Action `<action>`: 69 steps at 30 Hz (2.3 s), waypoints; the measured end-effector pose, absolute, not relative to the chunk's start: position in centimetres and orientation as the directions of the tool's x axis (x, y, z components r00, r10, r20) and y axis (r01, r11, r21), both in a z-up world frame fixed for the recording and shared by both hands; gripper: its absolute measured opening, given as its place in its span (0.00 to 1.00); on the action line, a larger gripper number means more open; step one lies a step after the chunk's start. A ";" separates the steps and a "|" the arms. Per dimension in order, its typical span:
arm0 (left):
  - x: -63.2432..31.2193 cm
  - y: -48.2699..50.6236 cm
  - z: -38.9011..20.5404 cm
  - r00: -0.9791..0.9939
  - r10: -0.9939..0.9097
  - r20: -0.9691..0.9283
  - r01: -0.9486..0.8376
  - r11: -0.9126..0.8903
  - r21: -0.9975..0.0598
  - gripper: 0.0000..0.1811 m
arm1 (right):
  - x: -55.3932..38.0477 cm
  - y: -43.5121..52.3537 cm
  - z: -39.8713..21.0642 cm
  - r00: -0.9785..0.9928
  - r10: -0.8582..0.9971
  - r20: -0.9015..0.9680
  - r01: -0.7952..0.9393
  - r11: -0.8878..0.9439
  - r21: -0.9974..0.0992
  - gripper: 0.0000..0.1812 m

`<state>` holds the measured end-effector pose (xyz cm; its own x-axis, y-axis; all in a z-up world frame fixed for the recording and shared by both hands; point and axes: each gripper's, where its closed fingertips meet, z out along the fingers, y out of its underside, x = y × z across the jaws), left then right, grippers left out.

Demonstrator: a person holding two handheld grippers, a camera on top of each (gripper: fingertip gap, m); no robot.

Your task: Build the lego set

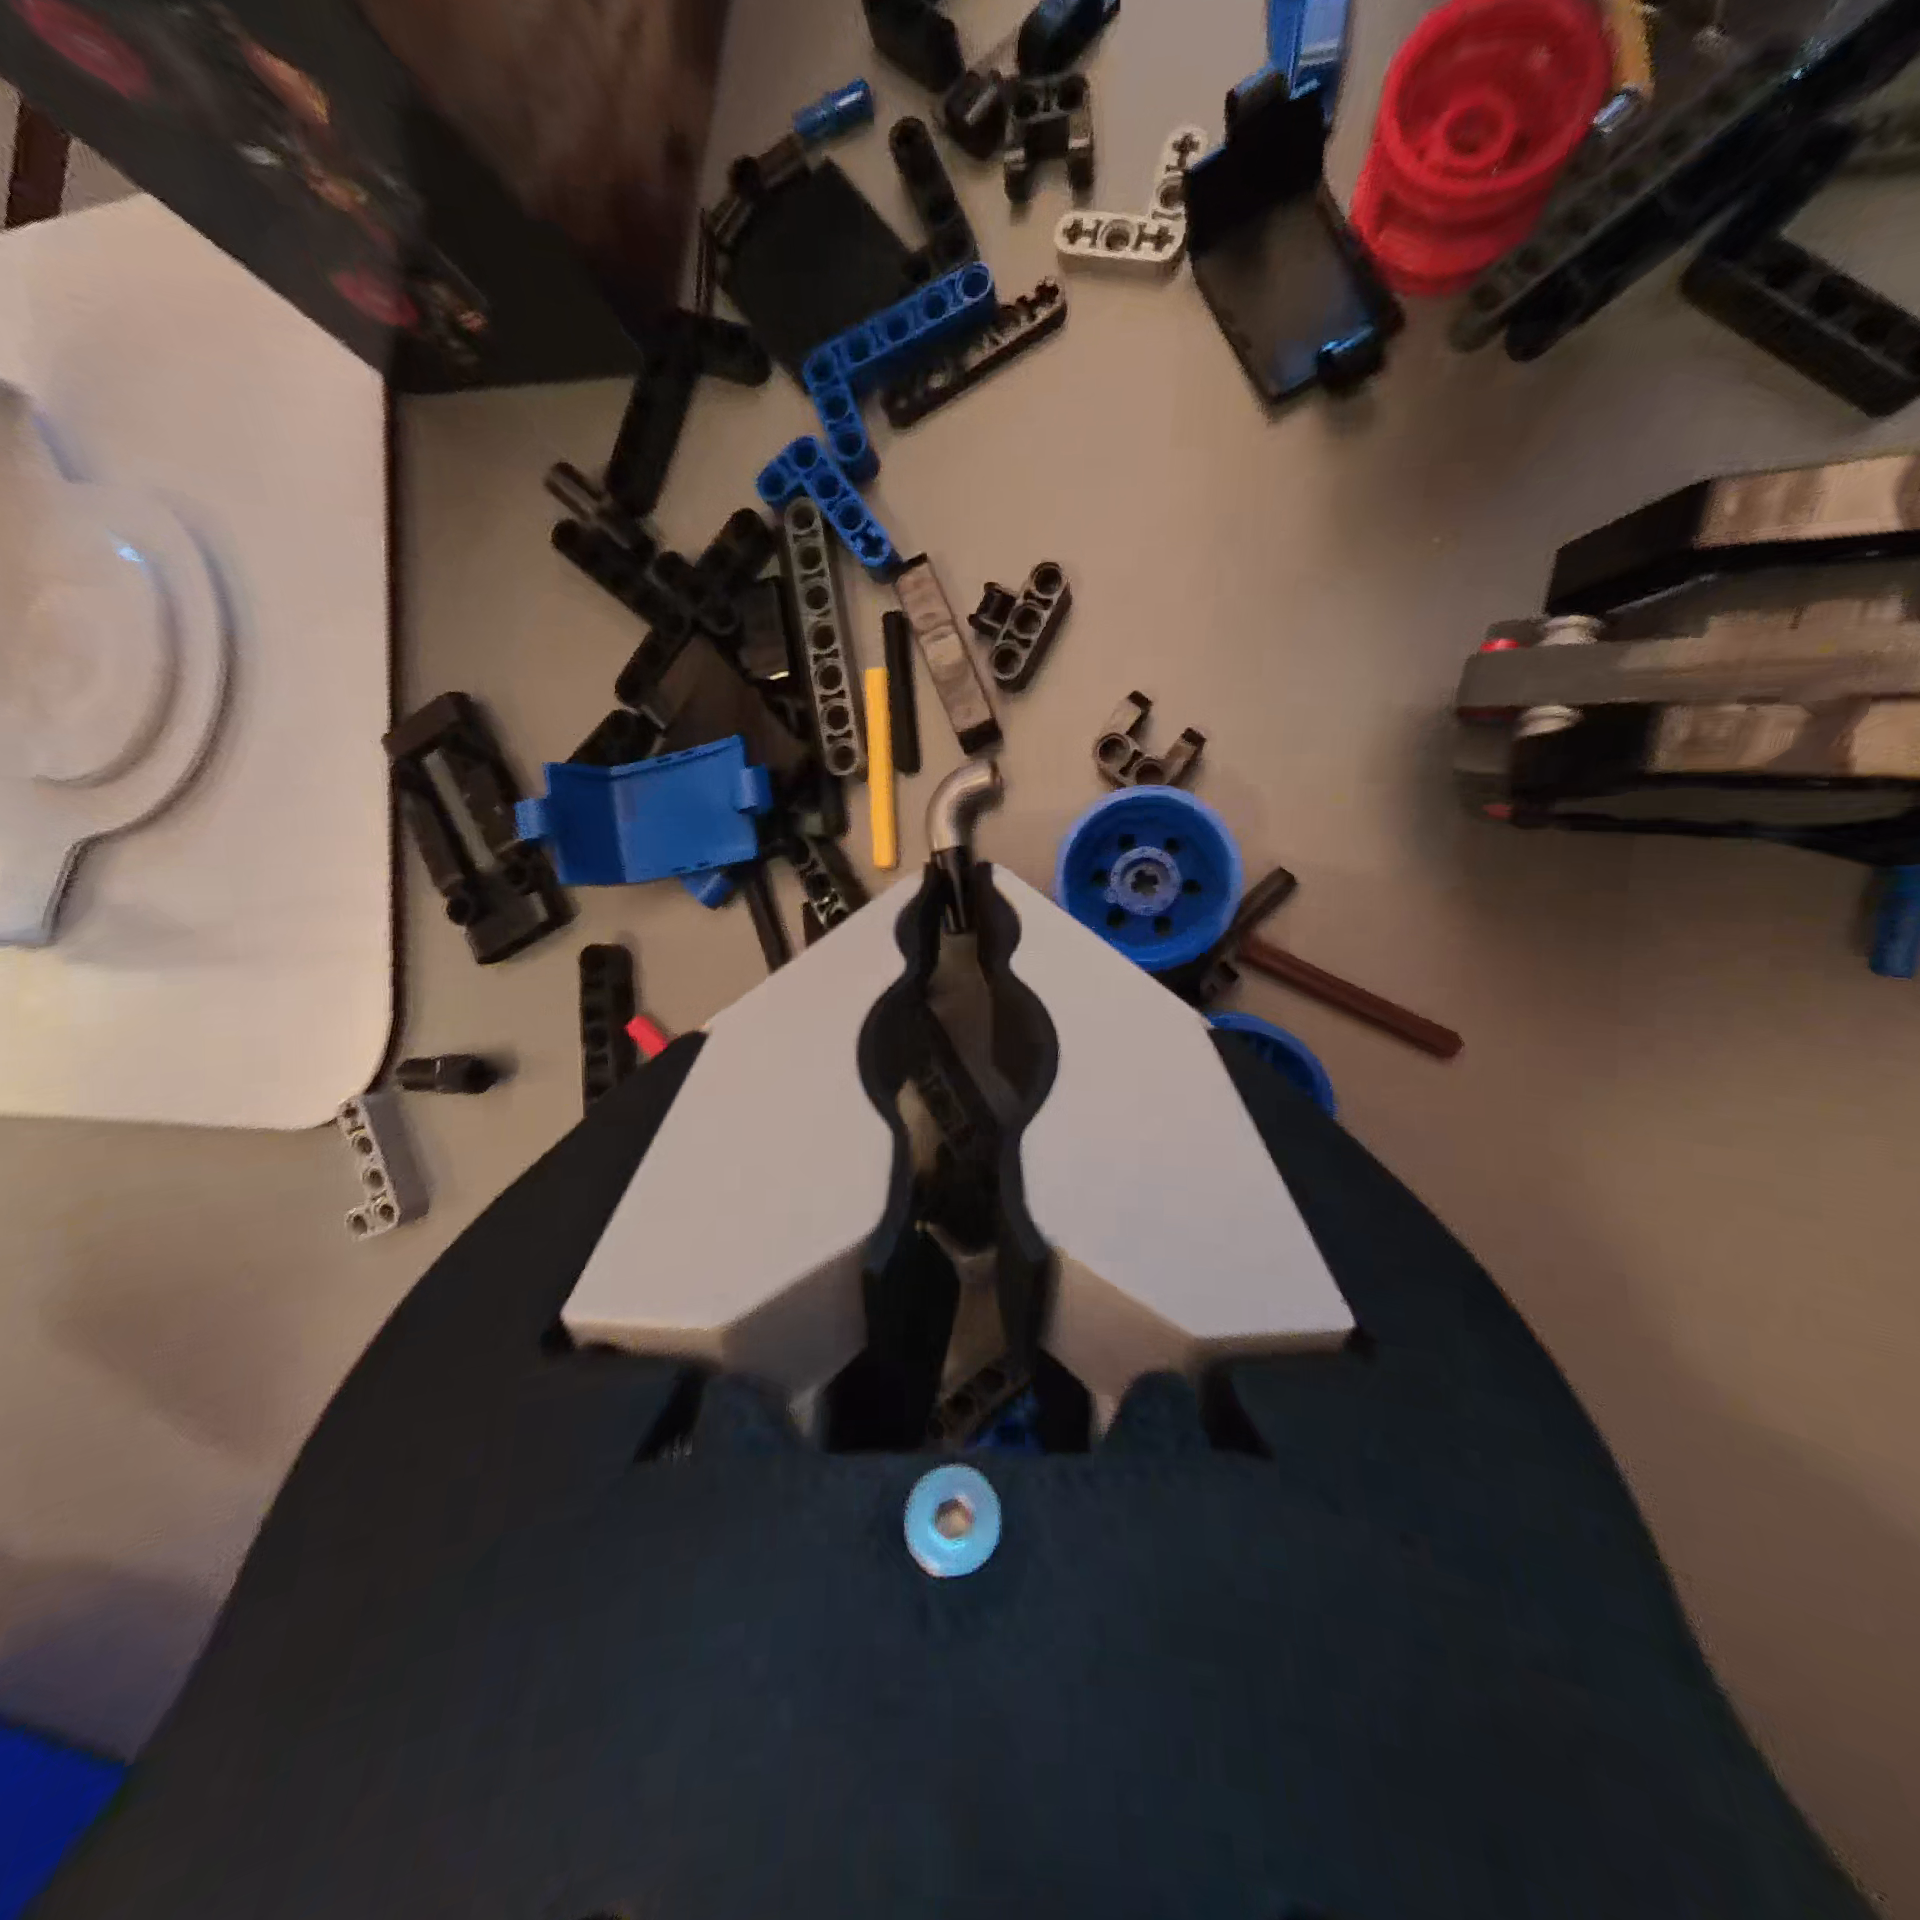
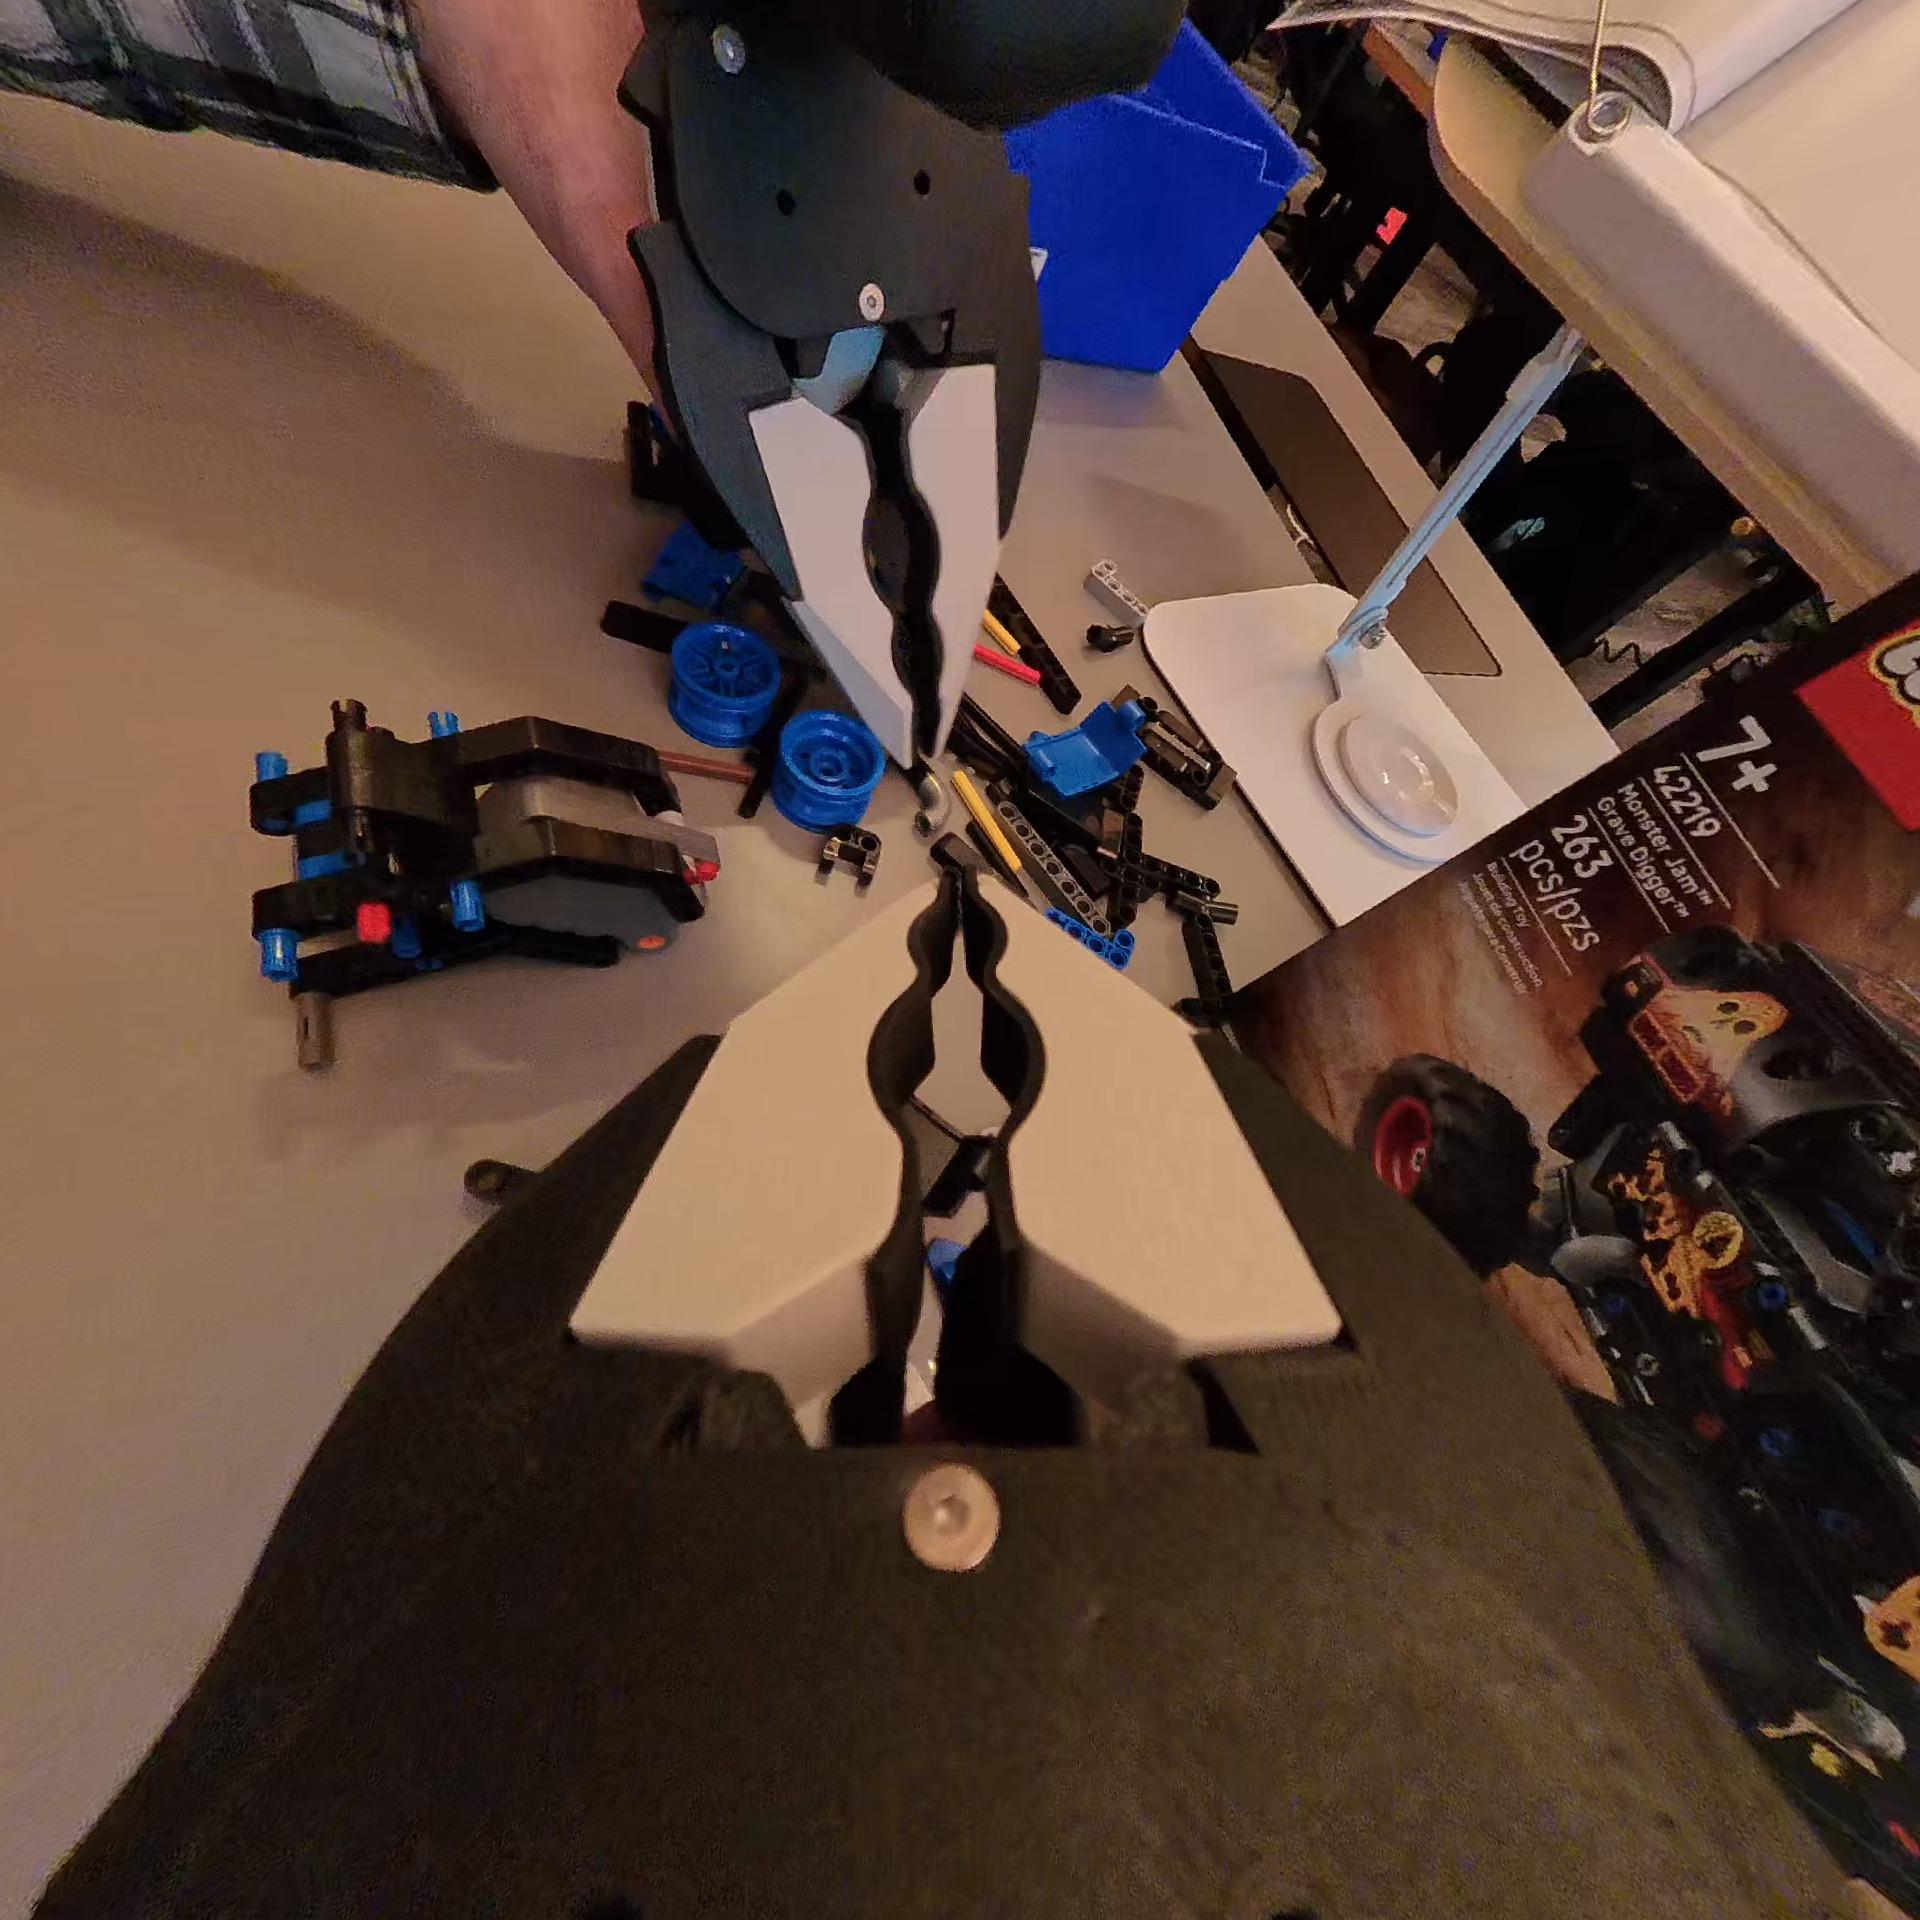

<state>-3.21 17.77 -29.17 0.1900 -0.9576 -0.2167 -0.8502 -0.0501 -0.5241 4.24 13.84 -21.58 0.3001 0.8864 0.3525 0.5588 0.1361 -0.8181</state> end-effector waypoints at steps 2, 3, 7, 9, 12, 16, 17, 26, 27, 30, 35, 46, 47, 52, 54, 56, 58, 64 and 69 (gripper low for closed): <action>-3.2 17.9 -29.3 0.187 -0.957 -0.222 -0.856 -0.048 -0.514 0.03 | 4.4 14.0 -21.4 0.303 0.889 0.343 0.549 0.131 -0.825 0.00; -3.2 18.0 -29.4 0.187 -0.956 -0.225 -0.859 -0.048 -0.509 0.03 | 4.4 14.0 -21.3 0.305 0.890 0.339 0.545 0.129 -0.829 0.00; -3.2 18.6 -28.8 0.198 -0.943 -0.267 -0.845 -0.027 -0.534 0.03 | 4.6 14.3 -21.3 0.323 0.891 0.319 0.538 0.104 -0.836 0.00; -3.1 18.9 -27.3 0.210 -0.918 -0.335 -0.826 0.017 -0.564 0.02 | 4.7 14.5 -21.3 0.335 0.889 0.314 0.534 0.095 -0.840 0.01; -2.0 18.3 -23.9 0.178 -0.850 -0.495 -0.809 0.160 -0.566 0.03 | 4.9 14.8 -20.9 0.370 0.895 0.247 0.497 0.034 -0.867 0.03; 0.6 16.0 -20.8 0.074 -0.714 -0.696 -0.803 0.371 -0.466 0.02 | 4.7 14.4 -20.4 0.368 0.927 0.070 0.388 -0.085 -0.918 0.08; 1.2 15.3 -20.5 0.037 -0.680 -0.732 -0.804 0.415 -0.426 0.02 | 4.6 14.3 -20.1 0.359 0.933 0.014 0.349 -0.120 -0.929 0.09; 3.6 13.6 -18.4 -0.099 -0.402 -0.910 -0.793 0.585 -0.173 0.03 | 3.8 12.7 -18.8 0.242 0.942 -0.233 0.200 -0.283 -0.938 0.09; 3.8 13.5 -18.3 -0.120 -0.363 -0.924 -0.793 0.596 -0.131 0.03 | 3.7 12.5 -18.8 0.229 0.939 -0.257 0.191 -0.302 -0.934 0.09; 4.2 13.4 -17.7 -0.135 -0.284 -0.949 -0.780 0.621 -0.075 0.03 | 3.9 12.6 -18.2 0.197 0.918 -0.345 0.137 -0.374 -0.917 0.07; 4.6 13.5 -16.9 -0.115 -0.202 -0.973 -0.773 0.633 -0.040 0.03 | 4.2 12.6 -17.5 0.194 0.916 -0.352 0.112 -0.377 -0.919 0.06; 3.8 13.0 -15.1 0.022 -0.227 -0.974 -0.766 0.622 -0.162 0.07 | 4.2 12.0 -15.3 0.175 0.942 -0.286 0.047 -0.298 -0.953 0.05; 3.5 13.0 -15.1 0.037 -0.260 -0.965 -0.770 0.608 -0.193 0.09 | 4.3 12.0 -15.1 0.174 0.943 -0.284 0.038 -0.295 -0.955 0.05; 2.1 11.2 -16.6 0.104 -0.565 -0.819 -0.734 0.512 -0.446 0.19 | 4.4 12.1 -15.0 0.187 0.944 -0.271 0.035 -0.282 -0.959 0.05; 1.4 10.2 -17.7 0.130 -0.717 -0.684 -0.718 0.408 -0.564 0.29 | 4.5 12.3 -15.2 0.202 0.944 -0.260 0.046 -0.274 -0.961 0.05; 0.8 8.6 -19.1 0.127 -0.840 -0.528 -0.710 0.295 -0.640 0.40 | 4.6 12.4 -15.4 0.210 0.944 -0.253 0.057 -0.270 -0.961 0.05; 0.5 6.9 -20.4 0.105 -0.897 -0.430 -0.718 0.231 -0.657 0.44 | 4.5 12.5 -15.9 0.219 0.945 -0.241 0.080 -0.264 -0.961 0.05; -0.1 5.4 -26.5 0.011 -0.902 -0.431 -0.841 0.225 -0.492 0.52 | 3.9 12.3 -16.7 0.214 0.949 -0.231 0.111 -0.259 -0.960 0.05; 0.4 6.3 -27.1 0.048 -0.897 -0.440 -0.826 0.212 -0.522 0.41 | 3.9 12.4 -17.0 0.223 0.949 -0.223 0.122 -0.254 -0.959 0.05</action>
<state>0.38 6.34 -27.07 0.0482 -0.8967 -0.4401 -0.8262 0.2119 -0.5221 3.92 12.42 -17.00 0.2231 0.9488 -0.2234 0.1216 -0.2545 -0.9594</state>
